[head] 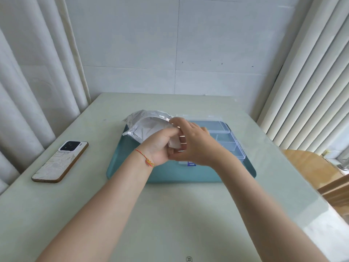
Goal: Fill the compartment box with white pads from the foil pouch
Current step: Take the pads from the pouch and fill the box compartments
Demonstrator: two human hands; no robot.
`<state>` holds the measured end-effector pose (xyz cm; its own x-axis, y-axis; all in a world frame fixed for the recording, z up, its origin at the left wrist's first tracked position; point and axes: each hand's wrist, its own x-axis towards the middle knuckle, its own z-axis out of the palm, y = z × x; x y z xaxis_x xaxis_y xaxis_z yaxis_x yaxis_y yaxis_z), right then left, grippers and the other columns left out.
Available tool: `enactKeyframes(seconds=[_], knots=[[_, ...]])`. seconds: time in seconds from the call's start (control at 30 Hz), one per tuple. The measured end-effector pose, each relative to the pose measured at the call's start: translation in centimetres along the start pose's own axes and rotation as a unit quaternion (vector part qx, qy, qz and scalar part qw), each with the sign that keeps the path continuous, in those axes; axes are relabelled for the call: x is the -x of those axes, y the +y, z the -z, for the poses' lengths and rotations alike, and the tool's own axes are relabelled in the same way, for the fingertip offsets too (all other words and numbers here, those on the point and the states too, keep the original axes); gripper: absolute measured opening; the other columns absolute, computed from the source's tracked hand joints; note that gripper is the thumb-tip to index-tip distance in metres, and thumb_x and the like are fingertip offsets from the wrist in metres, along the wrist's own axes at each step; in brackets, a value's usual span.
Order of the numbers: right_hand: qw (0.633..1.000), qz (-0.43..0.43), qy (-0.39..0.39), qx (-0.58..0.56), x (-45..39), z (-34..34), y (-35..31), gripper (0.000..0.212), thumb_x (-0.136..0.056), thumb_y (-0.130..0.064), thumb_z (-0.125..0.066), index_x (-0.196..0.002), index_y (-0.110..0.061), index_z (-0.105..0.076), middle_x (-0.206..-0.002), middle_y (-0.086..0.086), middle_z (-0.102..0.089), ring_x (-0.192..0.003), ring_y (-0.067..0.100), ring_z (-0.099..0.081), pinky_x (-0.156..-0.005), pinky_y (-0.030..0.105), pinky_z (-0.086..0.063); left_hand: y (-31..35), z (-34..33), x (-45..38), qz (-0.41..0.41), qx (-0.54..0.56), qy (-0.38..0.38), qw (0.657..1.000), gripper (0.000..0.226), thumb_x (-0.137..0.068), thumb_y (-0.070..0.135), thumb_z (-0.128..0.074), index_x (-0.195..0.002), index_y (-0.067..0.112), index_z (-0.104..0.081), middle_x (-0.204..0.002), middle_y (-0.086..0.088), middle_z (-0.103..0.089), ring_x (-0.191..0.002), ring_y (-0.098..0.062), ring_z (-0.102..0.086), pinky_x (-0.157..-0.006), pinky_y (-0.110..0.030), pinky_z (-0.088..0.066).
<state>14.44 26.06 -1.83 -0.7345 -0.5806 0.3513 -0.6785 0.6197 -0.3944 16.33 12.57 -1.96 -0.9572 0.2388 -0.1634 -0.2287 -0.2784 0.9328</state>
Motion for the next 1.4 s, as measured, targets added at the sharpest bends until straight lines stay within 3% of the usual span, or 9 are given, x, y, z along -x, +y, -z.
enactKeyframes(seconds=[0.33, 0.5, 0.6, 0.67, 0.73, 0.9, 1.07, 1.27, 1.4], knots=[[0.998, 0.027, -0.007, -0.058, 0.1, 2.9, 3.2, 0.088, -0.071, -0.024, -0.08, -0.145, -0.034, -0.033, -0.114, -0.02, -0.049, -0.1, 0.004, -0.045, -0.097, 0.043, -0.043, 0.2, -3.3, -3.2, 0.052, 0.016, 0.0, 0.999, 0.021, -0.094, 0.008, -0.052, -0.085, 0.027, -0.052, -0.055, 0.009, -0.056, -0.051, -0.004, -0.058, -0.055, -0.019, -0.043], [0.997, 0.03, -0.008, -0.066, 0.4, 3.5, 4.1, 0.09, -0.074, -0.019, -0.078, -0.148, -0.033, -0.03, -0.125, -0.009, -0.055, -0.104, 0.01, -0.052, -0.096, 0.041, -0.045, 0.2, -3.3, -4.8, 0.059, 0.027, 0.002, 0.998, 0.02, -0.07, 0.018, -0.071, -0.079, 0.026, -0.056, -0.071, 0.004, -0.051, -0.065, -0.01, -0.054, -0.058, -0.023, -0.045], [0.993, 0.013, -0.031, -0.111, 0.8, 4.5, 4.7, 0.09, -0.076, -0.021, -0.079, -0.147, -0.037, -0.028, -0.129, -0.009, -0.052, -0.108, 0.012, -0.054, -0.091, 0.024, -0.047, 0.3, -3.7, -5.4, 0.068, -0.005, -0.017, 0.998, 0.017, -0.078, 0.012, -0.069, -0.08, 0.023, -0.056, -0.072, 0.005, -0.05, -0.066, -0.01, -0.051, -0.055, -0.021, -0.045], [0.981, -0.027, -0.037, -0.19, 1.0, 5.8, 5.3, 0.076, -0.082, -0.021, -0.075, -0.144, -0.036, -0.035, -0.134, -0.012, -0.05, -0.12, 0.004, -0.05, -0.088, 0.013, -0.043, 0.3, -4.0, -5.4, 0.06, -0.058, -0.01, 0.996, 0.014, -0.086, 0.011, -0.065, -0.082, 0.022, -0.058, -0.066, 0.006, -0.051, -0.055, -0.008, -0.048, -0.049, -0.019, -0.041], [0.966, -0.078, -0.005, -0.246, 0.9, 6.6, 6.0, 0.045, -0.088, -0.017, -0.066, -0.128, -0.032, -0.055, -0.129, -0.014, -0.056, -0.121, 0.0, -0.051, -0.094, 0.02, -0.044, 0.1, -3.9, -5.5, 0.033, -0.086, -0.009, 0.996, 0.022, -0.078, 0.015, -0.072, -0.095, 0.02, -0.059, -0.065, 0.006, -0.051, -0.051, -0.007, -0.047, -0.046, -0.019, -0.035], [0.953, -0.169, -0.008, -0.25, 0.6, 6.2, 7.4, 0.015, -0.09, -0.018, -0.062, -0.1, -0.026, -0.07, -0.108, -0.009, -0.068, -0.093, -0.002, -0.061, -0.075, 0.014, -0.044, -0.4, -3.9, -6.1, -0.004, -0.17, -0.062, 0.984, 0.048, -0.075, 0.012, -0.069, -0.121, 0.001, -0.06, -0.072, 0.002, -0.048, -0.057, -0.008, -0.044, -0.05, -0.018, -0.032], [0.939, -0.21, -0.022, -0.272, 0.4, 5.8, 8.3, 0.008, -0.084, -0.021, -0.072, -0.092, -0.023, -0.072, -0.097, -0.005, -0.073, -0.09, 0.01, -0.067, -0.083, 0.024, -0.05, -0.4, -4.2, -5.9, -0.001, -0.184, -0.108, 0.977, 0.012, -0.073, 0.01, -0.072, -0.077, 0.02, -0.069, -0.086, -0.005, -0.054, -0.062, -0.01, -0.05, -0.056, -0.017, -0.039], [0.89, -0.272, 0.193, -0.312, -0.9, 6.1, 10.2, 0.003, -0.084, -0.016, -0.065, -0.083, -0.018, -0.063, -0.084, 0.004, -0.071, -0.078, 0.021, -0.071, -0.069, 0.035, -0.052, 0.8, -4.0, -6.3, -0.039, -0.203, 0.11, 0.972, 0.021, -0.092, -0.002, -0.055, -0.112, 0.005, -0.057, -0.091, -0.016, -0.064, -0.066, -0.022, -0.066, -0.065, -0.03, -0.058], [0.905, -0.317, 0.155, -0.238, -1.4, 5.4, 12.1, 0.006, -0.088, -0.014, -0.062, -0.093, -0.013, -0.065, -0.08, 0.005, -0.069, -0.056, 0.013, -0.064, -0.043, 0.015, -0.04, 0.3, -3.9, -6.9, -0.148, -0.33, 0.227, 0.904, 0.025, -0.085, 0.011, -0.04, -0.099, 0.015, -0.06, -0.089, -0.009, -0.066, -0.071, -0.021, -0.065, -0.066, -0.032, -0.058]])
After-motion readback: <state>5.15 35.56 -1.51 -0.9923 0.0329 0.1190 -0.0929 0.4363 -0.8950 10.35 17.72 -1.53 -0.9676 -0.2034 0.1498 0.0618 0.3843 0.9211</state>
